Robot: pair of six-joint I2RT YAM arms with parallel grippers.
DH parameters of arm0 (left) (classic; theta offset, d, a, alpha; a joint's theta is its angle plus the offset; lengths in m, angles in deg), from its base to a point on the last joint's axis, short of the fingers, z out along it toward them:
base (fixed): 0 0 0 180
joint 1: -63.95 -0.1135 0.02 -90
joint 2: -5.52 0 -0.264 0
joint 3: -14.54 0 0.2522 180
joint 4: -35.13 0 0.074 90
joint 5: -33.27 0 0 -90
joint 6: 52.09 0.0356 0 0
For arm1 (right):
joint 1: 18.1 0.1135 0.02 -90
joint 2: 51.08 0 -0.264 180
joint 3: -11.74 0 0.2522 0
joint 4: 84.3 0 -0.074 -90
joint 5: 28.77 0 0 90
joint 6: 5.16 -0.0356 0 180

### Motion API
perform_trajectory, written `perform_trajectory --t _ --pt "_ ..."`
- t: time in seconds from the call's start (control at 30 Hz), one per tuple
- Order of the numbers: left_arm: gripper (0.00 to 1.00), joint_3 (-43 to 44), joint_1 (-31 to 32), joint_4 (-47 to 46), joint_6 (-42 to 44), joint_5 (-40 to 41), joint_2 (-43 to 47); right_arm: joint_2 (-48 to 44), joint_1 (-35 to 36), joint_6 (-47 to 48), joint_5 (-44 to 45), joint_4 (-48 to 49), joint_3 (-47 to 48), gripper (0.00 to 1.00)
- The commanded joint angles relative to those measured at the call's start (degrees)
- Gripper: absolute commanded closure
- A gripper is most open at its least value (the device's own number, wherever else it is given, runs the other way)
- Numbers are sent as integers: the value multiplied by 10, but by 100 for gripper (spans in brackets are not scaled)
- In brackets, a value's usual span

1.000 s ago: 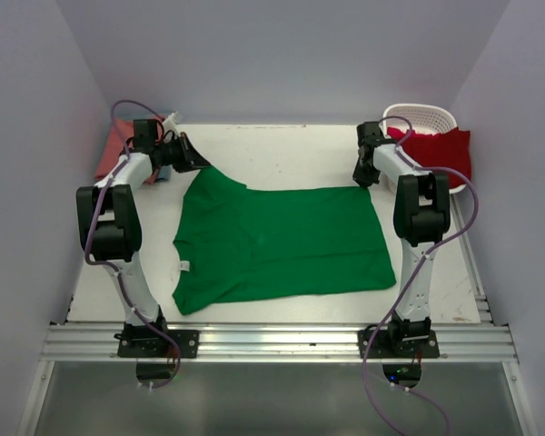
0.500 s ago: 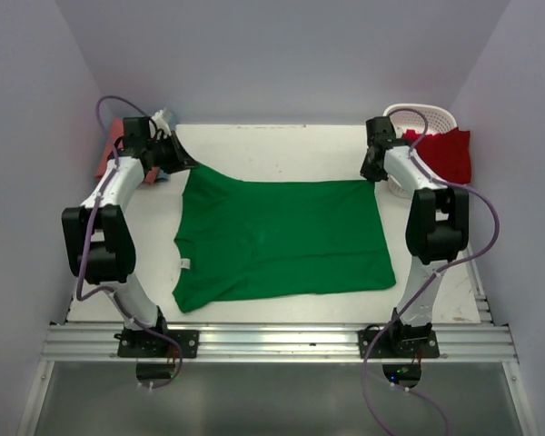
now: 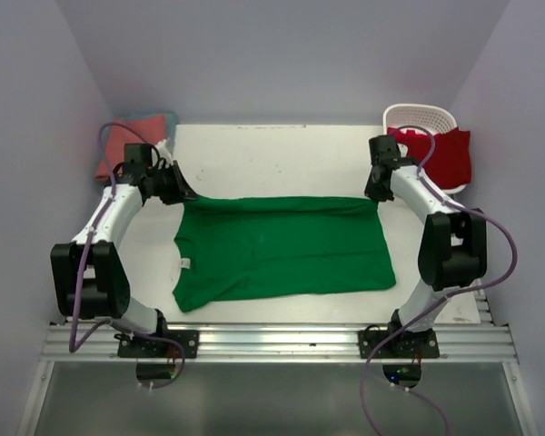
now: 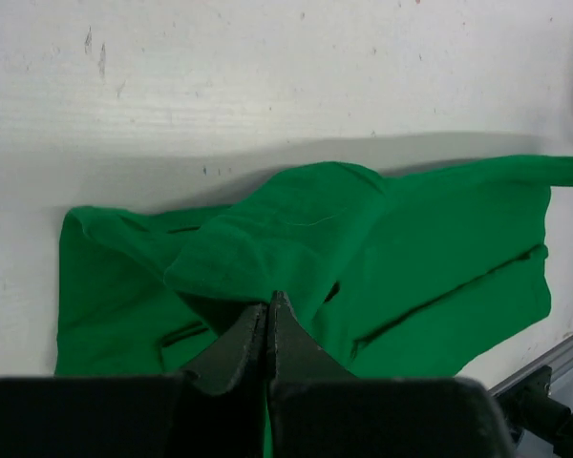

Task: Fold and stack the t-shirts
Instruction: Fold the tshirt

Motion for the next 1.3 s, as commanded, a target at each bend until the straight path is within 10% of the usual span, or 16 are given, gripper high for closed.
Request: perform_trajectory --t 0.0,1.03,1.13,1.17,1.27 --pt "100 -40 4 33 26 30 86 -76 8 -8 26 -8 -46 100" --pt "100 -241 25 160 14 73 315 -168 77 -37 82 -53 -216 91" --pt "74 -239 40 189 6 65 337 -199 93 -46 96 -76 -211 45" --pt "5 -234 42 198 5 55 355 -209 96 -47 97 -90 -209 30" --pt "0 -211 43 236 -5 52 402 -250 99 -45 98 -104 -191 25"
